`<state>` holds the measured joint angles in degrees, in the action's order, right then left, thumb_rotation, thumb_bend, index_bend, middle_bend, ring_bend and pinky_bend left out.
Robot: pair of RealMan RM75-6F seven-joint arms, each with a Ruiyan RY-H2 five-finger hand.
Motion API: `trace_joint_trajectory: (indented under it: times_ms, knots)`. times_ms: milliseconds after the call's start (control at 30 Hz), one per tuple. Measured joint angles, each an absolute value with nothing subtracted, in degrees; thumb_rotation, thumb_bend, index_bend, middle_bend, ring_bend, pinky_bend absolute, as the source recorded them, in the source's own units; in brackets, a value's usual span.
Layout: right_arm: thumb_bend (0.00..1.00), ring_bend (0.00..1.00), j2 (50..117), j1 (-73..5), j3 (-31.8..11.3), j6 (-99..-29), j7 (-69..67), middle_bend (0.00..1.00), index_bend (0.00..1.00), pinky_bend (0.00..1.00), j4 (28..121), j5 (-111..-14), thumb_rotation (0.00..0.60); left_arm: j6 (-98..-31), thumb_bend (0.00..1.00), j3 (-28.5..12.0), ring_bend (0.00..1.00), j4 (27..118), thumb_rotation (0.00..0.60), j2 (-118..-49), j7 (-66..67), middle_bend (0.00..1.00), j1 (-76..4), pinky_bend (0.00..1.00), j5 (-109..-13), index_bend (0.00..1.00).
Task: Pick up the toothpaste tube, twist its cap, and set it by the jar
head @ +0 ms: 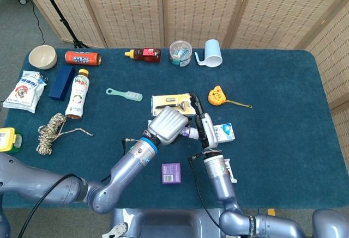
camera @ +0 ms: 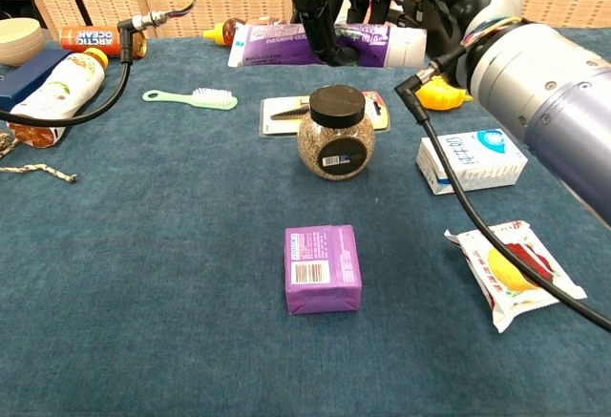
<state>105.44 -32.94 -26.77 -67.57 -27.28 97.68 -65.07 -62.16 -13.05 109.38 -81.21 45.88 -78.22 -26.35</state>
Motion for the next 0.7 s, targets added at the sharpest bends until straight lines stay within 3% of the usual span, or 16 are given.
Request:
trace_joint_trajectory:
  times_ms: [700]
  knots:
    - [0.00,0.00,105.2,-32.8,-28.2,-67.8,-27.1,0.00,0.00,0.00,98.1,-63.0,0.000,-65.1,0.51,-13.8,0.53,109.2,0.600,-82.3,46.8,0.57,-78.3,0.60,-25.1,0.63]
